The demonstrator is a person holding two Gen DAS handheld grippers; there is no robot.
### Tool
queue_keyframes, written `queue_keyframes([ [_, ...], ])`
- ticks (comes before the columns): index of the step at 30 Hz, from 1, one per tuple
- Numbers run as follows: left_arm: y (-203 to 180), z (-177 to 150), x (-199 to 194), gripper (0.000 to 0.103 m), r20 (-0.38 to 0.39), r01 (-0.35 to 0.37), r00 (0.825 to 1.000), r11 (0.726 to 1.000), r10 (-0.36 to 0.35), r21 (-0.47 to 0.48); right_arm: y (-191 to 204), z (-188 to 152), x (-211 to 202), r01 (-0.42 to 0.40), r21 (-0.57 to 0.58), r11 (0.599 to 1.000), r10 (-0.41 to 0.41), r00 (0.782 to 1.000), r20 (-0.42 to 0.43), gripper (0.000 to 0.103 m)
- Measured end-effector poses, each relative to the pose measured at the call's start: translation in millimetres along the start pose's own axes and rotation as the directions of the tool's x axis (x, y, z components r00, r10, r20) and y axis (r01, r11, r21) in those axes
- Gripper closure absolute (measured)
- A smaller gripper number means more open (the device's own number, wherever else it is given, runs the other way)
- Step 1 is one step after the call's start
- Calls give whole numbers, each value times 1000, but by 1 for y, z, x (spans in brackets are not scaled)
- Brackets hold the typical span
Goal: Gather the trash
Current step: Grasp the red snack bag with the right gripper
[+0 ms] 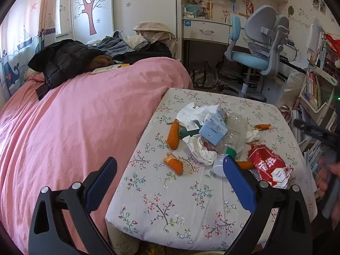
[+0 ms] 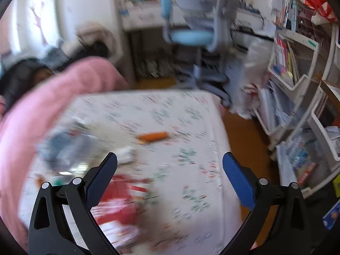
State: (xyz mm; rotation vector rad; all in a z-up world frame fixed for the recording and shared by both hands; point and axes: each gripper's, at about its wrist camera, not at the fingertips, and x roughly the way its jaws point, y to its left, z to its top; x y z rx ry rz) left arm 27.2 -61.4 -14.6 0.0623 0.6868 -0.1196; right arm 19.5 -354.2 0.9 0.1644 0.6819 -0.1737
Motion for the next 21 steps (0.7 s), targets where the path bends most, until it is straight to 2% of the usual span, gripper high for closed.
queue_keyframes([
  [2,-1,-1,-4,8,5,1,1000,1000,-1,11,13,-5,-30,-38,-34,999,40,998,53,7],
  [5,-2,-4,-11,8,17,10,1000,1000,-10,25,29,-18,-64,-54,-76,996,62,993,100,7],
  [10,-5,-12,-26,8,46,31,998,998,-33,47,46,-32,-91,-91,-94,991,102,988,119,7],
  [14,-8,-15,-25,8,56,18,998,997,-23,80,62,-33,-93,-84,-146,986,103,987,122,7],
  [21,-4,-14,-24,8,50,42,998,998,-44,49,90,-40,-86,-91,-239,967,118,988,102,7],
])
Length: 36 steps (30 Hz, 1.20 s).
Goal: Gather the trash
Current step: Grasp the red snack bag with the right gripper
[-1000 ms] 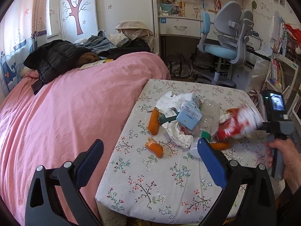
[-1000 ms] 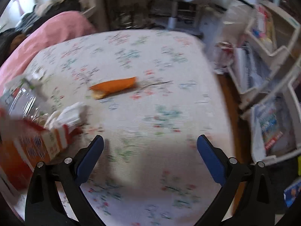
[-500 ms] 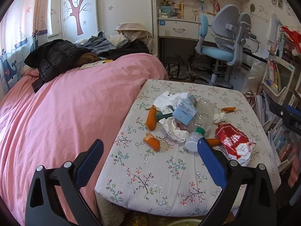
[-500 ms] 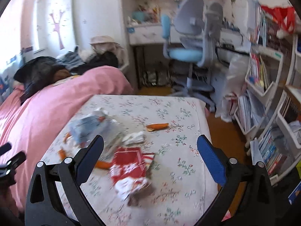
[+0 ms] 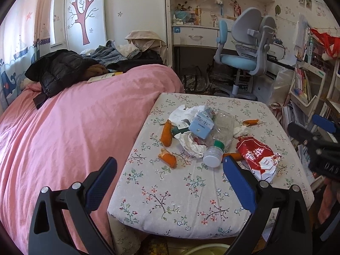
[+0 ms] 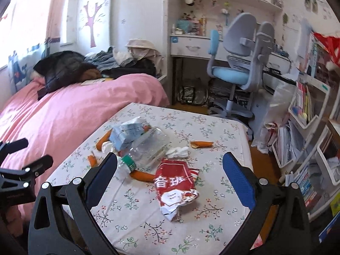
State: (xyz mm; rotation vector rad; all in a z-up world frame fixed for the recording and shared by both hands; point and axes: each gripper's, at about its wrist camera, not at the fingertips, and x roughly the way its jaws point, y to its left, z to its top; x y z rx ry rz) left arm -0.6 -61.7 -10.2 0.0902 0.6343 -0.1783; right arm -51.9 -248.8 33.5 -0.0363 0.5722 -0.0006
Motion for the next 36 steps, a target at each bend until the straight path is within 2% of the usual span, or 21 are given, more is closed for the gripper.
queue_keyframes([
  [20,-4,-2,-4,8,4,17,1000,1000,-17,8,9,1,-3,-44,-20,999,44,999,30,7],
  [36,2,-2,2,8,-31,-8,1000,1000,8,-13,15,-2,0,-54,-42,998,55,998,20,7],
])
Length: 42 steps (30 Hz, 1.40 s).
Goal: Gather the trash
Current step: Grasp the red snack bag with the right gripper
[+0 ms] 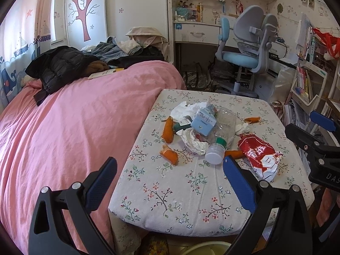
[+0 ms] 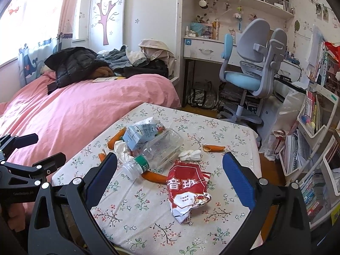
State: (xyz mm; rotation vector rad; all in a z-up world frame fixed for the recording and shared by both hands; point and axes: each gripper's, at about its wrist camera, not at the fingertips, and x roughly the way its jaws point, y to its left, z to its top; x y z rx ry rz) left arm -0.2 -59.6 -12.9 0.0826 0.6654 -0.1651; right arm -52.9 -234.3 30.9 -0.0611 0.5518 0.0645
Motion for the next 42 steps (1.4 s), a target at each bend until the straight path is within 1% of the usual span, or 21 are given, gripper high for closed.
queue_keyframes([
  [7,6,0,5,8,-27,-12,1000,1000,11,-20,3,-2,2,-3,-14,1000,3,1000,-9,7],
  [17,9,1,7,8,-42,-19,999,999,17,-29,6,-4,7,-2,-34,999,1,1000,-27,7],
  [24,11,0,10,8,-52,-26,998,999,25,-32,5,-8,16,2,-41,999,-5,998,-70,7],
  [38,13,-2,12,8,-56,-30,998,999,29,-33,5,-14,28,4,-46,999,-10,993,-116,7],
  [42,17,-2,15,8,-62,-50,997,998,48,-33,3,-17,33,6,-44,999,-12,991,-134,7],
])
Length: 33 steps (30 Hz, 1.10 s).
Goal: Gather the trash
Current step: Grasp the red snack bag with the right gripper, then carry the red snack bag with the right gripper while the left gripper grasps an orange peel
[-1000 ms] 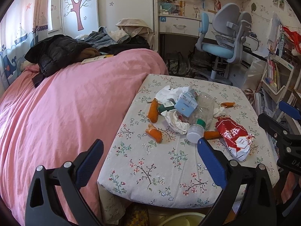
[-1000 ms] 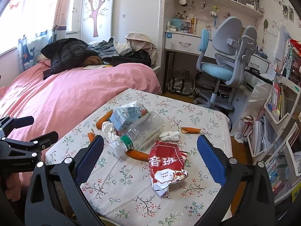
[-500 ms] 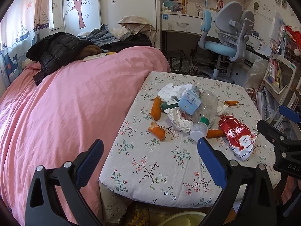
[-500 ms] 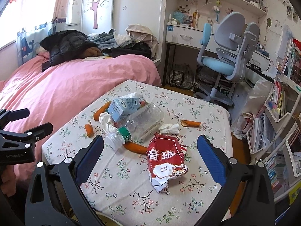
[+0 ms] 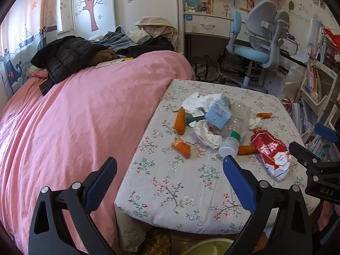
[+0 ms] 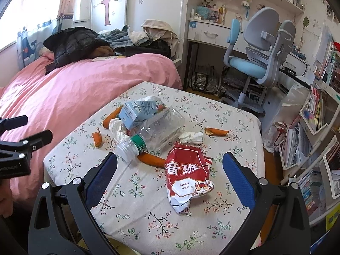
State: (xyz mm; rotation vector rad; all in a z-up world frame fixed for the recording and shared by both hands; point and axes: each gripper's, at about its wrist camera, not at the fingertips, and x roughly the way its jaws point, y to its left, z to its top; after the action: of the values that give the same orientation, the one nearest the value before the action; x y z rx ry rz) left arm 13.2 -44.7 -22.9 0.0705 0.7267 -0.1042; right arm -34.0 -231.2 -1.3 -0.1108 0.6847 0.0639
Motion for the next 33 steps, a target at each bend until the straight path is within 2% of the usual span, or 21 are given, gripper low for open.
queue_keyframes([
  [5,12,2,5,8,-17,-29,999,999,29,-28,-5,-4,9,0,12,1000,0,1000,-28,7],
  [9,30,2,13,8,-53,-86,995,995,83,-54,-14,-10,24,-1,31,1000,4,996,-89,7],
  [16,52,0,24,8,-91,-129,988,988,121,-82,-30,-23,42,17,52,999,-8,984,-177,7],
  [21,36,8,48,8,-153,-56,987,995,44,-79,-47,-28,57,6,119,993,20,975,-220,7],
  [25,12,18,77,8,-185,-22,983,998,11,-60,-52,-29,67,9,139,990,25,971,-240,7],
  [29,-7,18,102,10,-228,-27,973,999,17,-40,-52,-29,77,15,128,992,19,966,-259,7],
  [33,-14,19,110,10,-226,-51,973,998,46,-19,-53,-30,89,10,128,992,27,958,-285,7],
])
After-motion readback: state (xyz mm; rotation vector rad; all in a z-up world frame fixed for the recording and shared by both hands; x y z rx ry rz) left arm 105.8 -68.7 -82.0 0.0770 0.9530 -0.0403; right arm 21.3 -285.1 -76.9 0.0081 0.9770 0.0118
